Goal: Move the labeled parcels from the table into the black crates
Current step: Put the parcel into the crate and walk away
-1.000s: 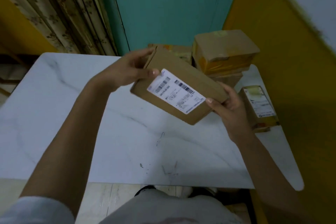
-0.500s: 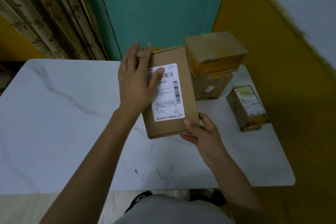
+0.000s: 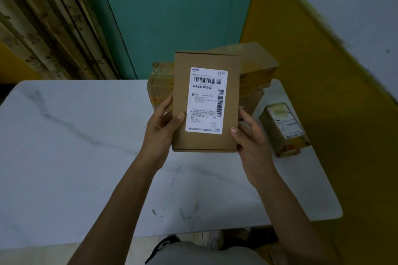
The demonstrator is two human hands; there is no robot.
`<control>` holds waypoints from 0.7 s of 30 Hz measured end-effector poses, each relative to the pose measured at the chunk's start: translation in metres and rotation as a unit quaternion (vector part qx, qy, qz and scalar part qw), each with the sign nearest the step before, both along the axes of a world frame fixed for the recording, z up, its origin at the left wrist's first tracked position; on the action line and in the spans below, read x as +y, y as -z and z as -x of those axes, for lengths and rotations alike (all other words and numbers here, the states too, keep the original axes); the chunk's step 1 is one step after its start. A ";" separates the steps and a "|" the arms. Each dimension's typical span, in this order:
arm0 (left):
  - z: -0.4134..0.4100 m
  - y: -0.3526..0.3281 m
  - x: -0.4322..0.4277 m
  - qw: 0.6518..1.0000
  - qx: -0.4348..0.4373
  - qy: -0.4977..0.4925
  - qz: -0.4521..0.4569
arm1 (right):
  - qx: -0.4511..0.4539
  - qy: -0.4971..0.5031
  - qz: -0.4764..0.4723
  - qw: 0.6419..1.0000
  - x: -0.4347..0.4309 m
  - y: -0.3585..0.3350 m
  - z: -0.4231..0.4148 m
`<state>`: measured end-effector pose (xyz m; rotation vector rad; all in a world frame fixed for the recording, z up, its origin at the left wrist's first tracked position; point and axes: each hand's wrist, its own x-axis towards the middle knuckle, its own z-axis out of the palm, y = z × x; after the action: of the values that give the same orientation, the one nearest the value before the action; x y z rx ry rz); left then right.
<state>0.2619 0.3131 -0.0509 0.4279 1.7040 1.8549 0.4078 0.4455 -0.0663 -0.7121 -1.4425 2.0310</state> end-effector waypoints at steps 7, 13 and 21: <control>-0.002 0.002 -0.001 1.000 0.003 -0.006 -0.004 | 0.017 -0.027 0.012 0.999 0.005 0.003 0.000; -0.010 0.003 -0.005 1.000 0.003 -0.025 -0.006 | 0.008 -0.045 0.016 0.999 0.008 0.007 -0.003; -0.030 0.013 -0.040 0.994 -0.018 -0.108 -0.008 | 0.008 -0.088 0.066 0.994 0.000 0.014 0.011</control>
<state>0.2924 0.2730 -0.0636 0.2208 1.7718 2.0157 0.3969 0.4459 -0.0800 -0.6411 -1.4150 2.2794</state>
